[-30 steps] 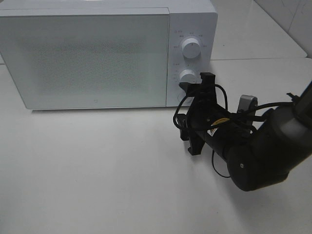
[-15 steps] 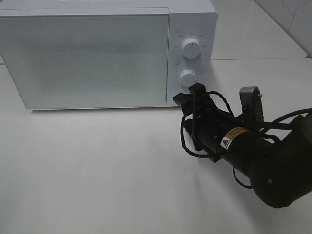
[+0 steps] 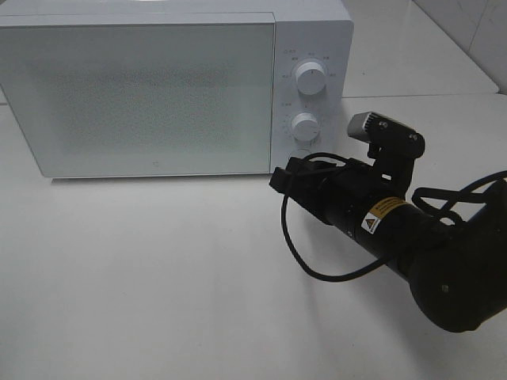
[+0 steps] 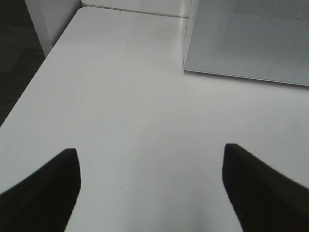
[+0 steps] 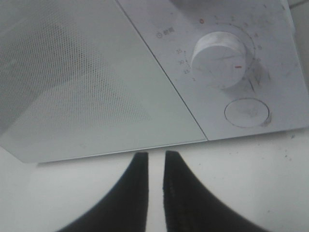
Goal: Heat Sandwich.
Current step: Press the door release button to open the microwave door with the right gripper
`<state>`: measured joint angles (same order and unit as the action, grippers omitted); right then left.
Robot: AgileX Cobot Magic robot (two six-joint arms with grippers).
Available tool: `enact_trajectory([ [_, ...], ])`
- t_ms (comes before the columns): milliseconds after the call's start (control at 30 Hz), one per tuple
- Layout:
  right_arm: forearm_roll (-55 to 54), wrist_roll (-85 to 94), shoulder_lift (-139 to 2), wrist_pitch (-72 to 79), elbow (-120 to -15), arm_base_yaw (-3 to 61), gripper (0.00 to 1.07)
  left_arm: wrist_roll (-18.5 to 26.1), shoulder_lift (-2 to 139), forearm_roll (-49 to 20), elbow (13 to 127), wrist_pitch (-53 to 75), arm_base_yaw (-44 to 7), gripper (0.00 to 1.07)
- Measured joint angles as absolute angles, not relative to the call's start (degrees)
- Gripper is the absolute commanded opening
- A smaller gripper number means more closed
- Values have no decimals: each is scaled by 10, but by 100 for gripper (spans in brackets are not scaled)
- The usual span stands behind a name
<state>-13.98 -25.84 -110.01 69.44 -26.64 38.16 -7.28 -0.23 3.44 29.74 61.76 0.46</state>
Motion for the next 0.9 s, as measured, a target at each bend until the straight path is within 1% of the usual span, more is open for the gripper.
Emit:
enact_trajectory([
  [33, -140, -258, -1100, 694, -266, 382, 0, -73, -2, 34, 297, 618, 5, 76],
  [67, -140, -192, -1100, 694, -266, 382, 0, -73, -2, 34, 297, 618, 5, 76],
  [133, -143, -133, -1100, 694, -266, 382, 0, -73, -2, 34, 297, 618, 5, 76],
  [167, -143, -133, -1100, 694, -266, 382, 0, -73, -2, 34, 297, 618, 5, 76],
  [233, -153, -50, -1100, 694, -266, 382, 0, -73, -2, 34, 297, 618, 5, 76],
  [300, -167, -19, -1100, 694, -266, 382, 0, -73, -2, 34, 297, 618, 5, 76],
  [500, -191, 9, -1100, 694, -266, 382, 0, -73, -2, 34, 297, 618, 5, 76],
  [900, -200, 32, -1100, 694, -266, 382, 0, -73, -2, 34, 297, 618, 5, 76],
])
